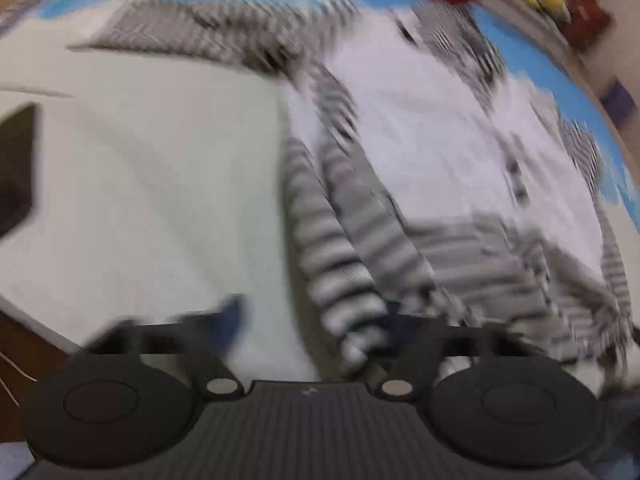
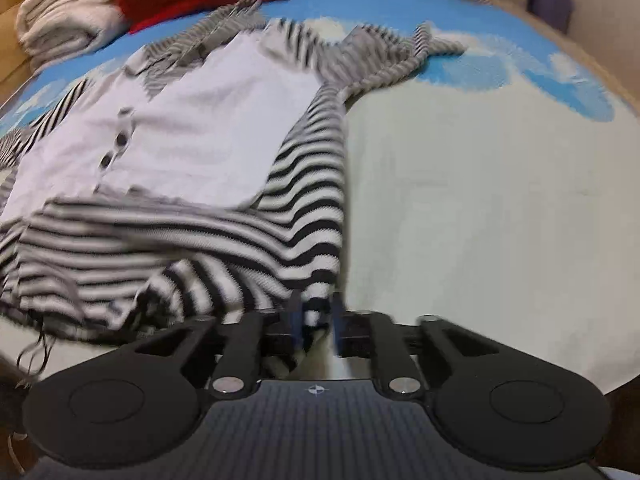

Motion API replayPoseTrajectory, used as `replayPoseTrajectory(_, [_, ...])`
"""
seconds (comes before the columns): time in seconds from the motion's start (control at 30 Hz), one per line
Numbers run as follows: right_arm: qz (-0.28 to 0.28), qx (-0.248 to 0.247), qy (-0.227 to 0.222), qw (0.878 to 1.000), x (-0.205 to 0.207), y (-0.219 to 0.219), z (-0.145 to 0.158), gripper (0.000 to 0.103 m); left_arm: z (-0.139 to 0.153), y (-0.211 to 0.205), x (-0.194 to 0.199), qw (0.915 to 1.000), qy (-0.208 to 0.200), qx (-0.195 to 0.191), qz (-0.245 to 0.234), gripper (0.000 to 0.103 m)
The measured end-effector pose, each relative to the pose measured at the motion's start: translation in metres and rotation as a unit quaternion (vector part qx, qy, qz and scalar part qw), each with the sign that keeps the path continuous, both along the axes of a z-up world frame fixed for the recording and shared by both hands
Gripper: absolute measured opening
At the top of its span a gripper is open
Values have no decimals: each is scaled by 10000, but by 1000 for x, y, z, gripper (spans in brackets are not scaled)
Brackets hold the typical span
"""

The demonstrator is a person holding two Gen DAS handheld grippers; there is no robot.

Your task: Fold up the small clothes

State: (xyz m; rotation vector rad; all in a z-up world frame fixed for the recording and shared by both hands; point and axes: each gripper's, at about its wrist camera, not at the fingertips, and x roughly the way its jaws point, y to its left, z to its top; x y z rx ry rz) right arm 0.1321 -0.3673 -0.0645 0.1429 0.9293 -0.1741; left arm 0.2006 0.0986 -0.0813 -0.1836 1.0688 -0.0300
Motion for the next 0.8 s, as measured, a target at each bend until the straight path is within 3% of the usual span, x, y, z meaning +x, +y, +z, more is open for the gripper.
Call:
replayPoseTrajectory(0.03, [-50,-100,-137,9998,-1,0,5,50,8,8,1,9997,-196,40,111,95])
replayPoseTrajectory(0.07, [-43,-150,-367,9992,-3,-1,14,58,14,13,4,9994,-317,66,137,95])
replayPoseTrajectory(0.13, [-18,-183,-765,9969,-4,-3,33,62,28,28,14,9975,-595,77,372,95])
replayPoseTrajectory(0.27, [-267,-145,-1644,9859,22,-11,70,74,43,77,69,9852,-901,-168,1446,97])
replayPoseTrajectory(0.33, [-490,20,-1946,9797,48,-16,76,76,38,105,103,9734,-926,-334,2068,97])
replayPoseTrajectory(0.47, [-1113,508,-2320,9650,103,-27,54,75,11,148,162,9565,-837,-845,2665,97])
replayPoseTrajectory(0.53, [-1221,769,-2251,9636,116,-31,36,75,1,160,181,9490,-827,-750,2947,97])
replayPoseTrajectory(0.6, [-1225,943,-1859,9703,131,-34,26,75,-7,170,203,9454,-762,-611,3109,97])
replayPoseTrajectory(0.63, [-1166,932,-1828,9717,136,-35,24,75,-9,175,211,9437,-743,-549,3175,90])
replayPoseTrajectory(0.7, [-1103,656,-1799,9753,144,-30,18,75,-13,186,223,9403,-798,-395,3286,61])
replayPoseTrajectory(0.73, [-1073,545,-1769,9768,148,-28,16,75,-15,193,228,9405,-813,-428,3271,23])
replayPoseTrajectory(0.77, [-1043,499,-1734,9780,150,-25,13,75,-16,198,233,9403,-799,-467,3275,5])
replayPoseTrajectory(0.8, [-1003,479,-1663,9798,154,-25,10,75,-15,202,237,9396,-738,-411,3318,5])
